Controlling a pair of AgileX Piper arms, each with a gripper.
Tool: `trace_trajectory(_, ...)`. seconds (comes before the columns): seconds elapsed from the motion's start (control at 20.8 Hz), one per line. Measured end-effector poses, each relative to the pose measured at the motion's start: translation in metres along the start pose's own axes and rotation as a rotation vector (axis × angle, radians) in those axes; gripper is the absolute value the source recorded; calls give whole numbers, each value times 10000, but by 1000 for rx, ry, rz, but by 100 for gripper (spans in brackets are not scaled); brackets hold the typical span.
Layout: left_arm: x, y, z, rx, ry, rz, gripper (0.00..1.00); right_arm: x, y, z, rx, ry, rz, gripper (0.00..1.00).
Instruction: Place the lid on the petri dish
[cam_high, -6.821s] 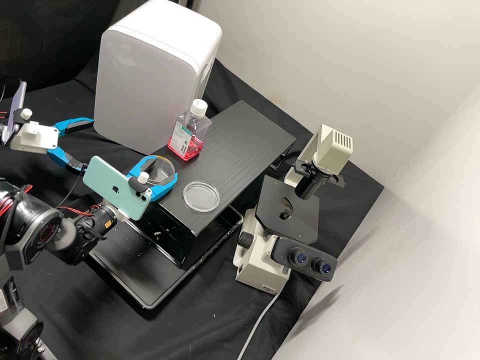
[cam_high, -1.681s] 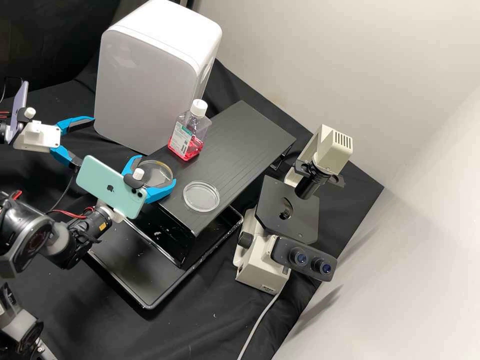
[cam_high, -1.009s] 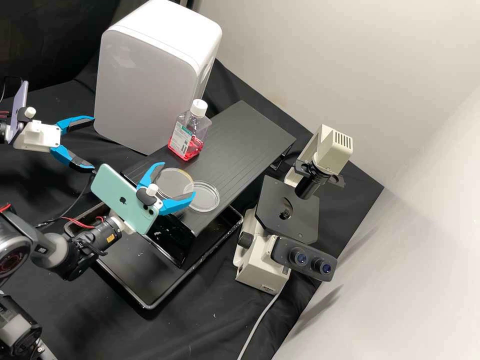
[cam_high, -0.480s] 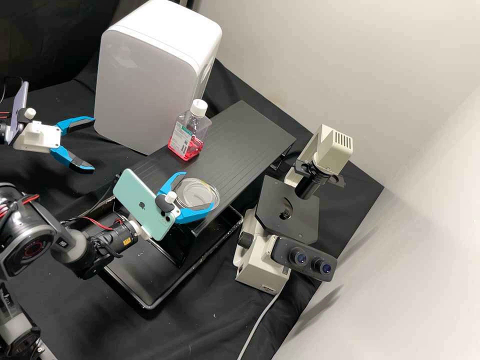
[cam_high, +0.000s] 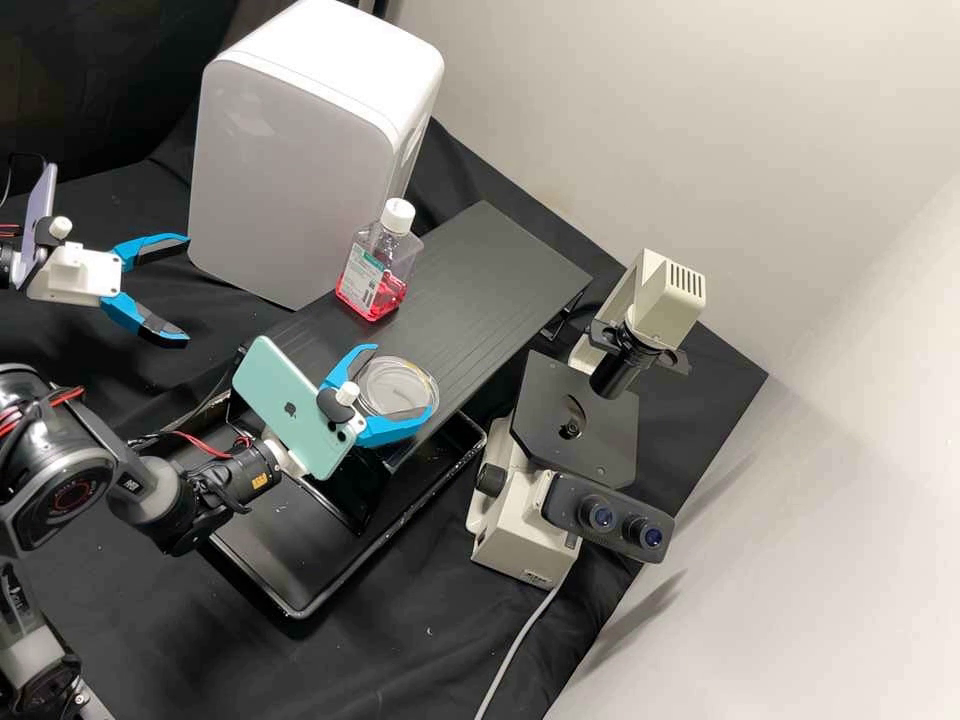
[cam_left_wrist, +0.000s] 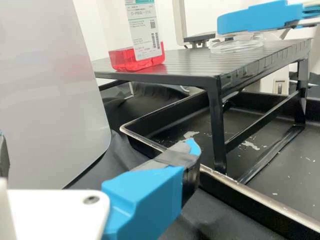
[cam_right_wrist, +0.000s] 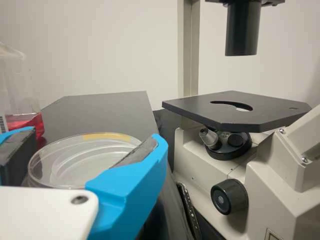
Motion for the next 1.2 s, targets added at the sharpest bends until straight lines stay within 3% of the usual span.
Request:
trace_trajectory(0.38,11,11,-2,1,0,5,100,149,1,-43,-9,-8,-38,0)
trace_trajectory(0.72,11,11,-2,1,0,5,100,160,-20,-33,-14,-10,-52,0)
trace_trajectory(1.01,11,11,-2,1,0,5,100,131,1,22,-39,-11,-71,0)
trace_trajectory(1.2,11,11,-2,2,0,5,100,131,53,66,-46,-23,-58,0)
